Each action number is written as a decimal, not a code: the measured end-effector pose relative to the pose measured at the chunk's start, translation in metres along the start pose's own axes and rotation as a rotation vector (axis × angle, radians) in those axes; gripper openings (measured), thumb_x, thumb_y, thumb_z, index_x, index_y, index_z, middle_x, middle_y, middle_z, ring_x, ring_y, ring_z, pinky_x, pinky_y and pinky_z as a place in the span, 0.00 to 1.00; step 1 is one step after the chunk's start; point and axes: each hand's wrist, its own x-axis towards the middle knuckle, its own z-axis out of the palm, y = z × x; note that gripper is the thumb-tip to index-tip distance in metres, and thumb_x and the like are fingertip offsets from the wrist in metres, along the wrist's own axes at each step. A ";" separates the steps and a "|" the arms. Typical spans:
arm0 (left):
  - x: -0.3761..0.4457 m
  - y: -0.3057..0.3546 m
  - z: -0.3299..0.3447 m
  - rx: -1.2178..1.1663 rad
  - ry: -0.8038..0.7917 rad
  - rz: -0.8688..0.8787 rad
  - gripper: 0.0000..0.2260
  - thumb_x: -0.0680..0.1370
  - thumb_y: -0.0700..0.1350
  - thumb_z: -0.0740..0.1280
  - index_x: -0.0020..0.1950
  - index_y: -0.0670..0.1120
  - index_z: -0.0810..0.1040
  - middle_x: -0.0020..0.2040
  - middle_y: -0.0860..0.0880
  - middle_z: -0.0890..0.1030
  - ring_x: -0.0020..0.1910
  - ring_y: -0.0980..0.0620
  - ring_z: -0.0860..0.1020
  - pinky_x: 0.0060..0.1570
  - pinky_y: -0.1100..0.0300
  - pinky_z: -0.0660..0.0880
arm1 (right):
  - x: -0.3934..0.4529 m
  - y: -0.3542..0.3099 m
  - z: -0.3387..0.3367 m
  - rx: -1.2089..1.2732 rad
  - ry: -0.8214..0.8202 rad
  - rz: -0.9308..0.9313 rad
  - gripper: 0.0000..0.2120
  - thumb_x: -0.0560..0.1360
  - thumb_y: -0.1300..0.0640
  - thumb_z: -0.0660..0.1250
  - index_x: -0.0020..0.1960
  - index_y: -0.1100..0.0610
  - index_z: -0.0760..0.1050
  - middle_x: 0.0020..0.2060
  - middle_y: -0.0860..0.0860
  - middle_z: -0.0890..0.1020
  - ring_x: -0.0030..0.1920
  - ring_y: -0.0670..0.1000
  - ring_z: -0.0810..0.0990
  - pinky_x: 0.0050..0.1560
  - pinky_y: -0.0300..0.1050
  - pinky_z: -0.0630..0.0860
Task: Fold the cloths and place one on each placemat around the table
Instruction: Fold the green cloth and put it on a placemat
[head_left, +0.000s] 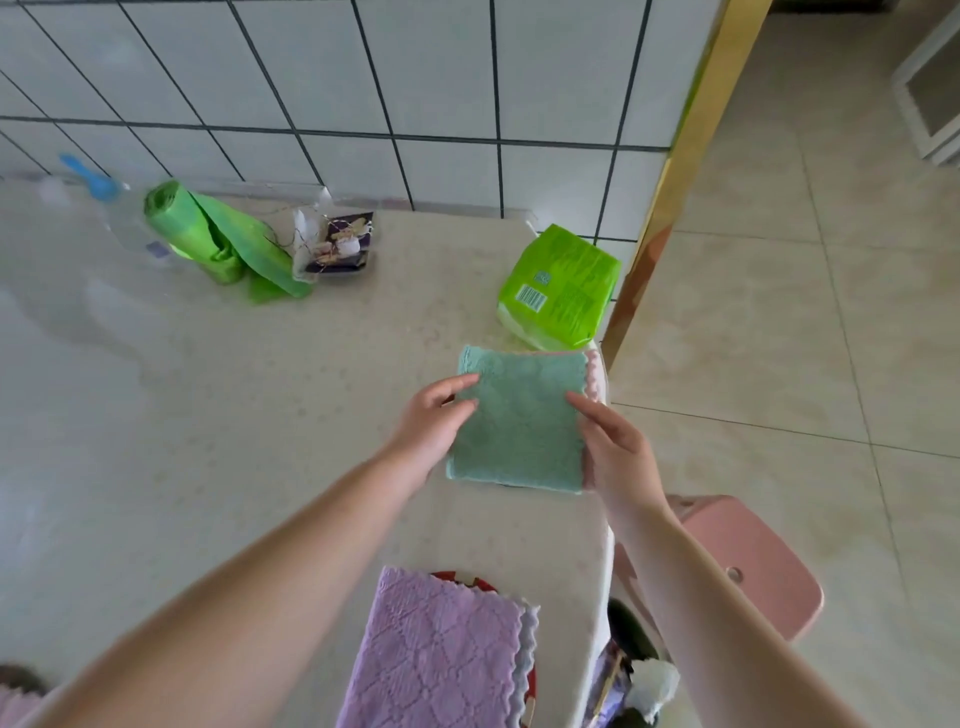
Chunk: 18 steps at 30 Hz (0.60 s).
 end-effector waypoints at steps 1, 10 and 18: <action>0.004 -0.002 0.000 0.013 -0.001 0.000 0.16 0.76 0.38 0.64 0.61 0.51 0.77 0.62 0.47 0.78 0.59 0.51 0.76 0.56 0.60 0.70 | 0.005 0.002 0.000 -0.023 0.010 -0.001 0.17 0.78 0.62 0.60 0.45 0.43 0.82 0.47 0.47 0.83 0.47 0.53 0.82 0.46 0.50 0.79; 0.026 -0.009 -0.001 0.233 -0.014 0.096 0.19 0.76 0.37 0.63 0.67 0.49 0.73 0.54 0.50 0.76 0.50 0.55 0.74 0.43 0.75 0.68 | 0.023 0.008 -0.001 -0.405 0.011 -0.126 0.13 0.77 0.60 0.61 0.57 0.46 0.77 0.45 0.54 0.78 0.35 0.51 0.75 0.24 0.40 0.74; 0.008 -0.038 -0.026 0.157 0.076 0.167 0.18 0.76 0.34 0.65 0.66 0.42 0.73 0.52 0.46 0.78 0.38 0.63 0.76 0.47 0.67 0.73 | 0.006 0.016 -0.015 -0.537 0.127 -0.263 0.15 0.75 0.56 0.65 0.56 0.38 0.75 0.47 0.49 0.81 0.44 0.46 0.81 0.47 0.49 0.79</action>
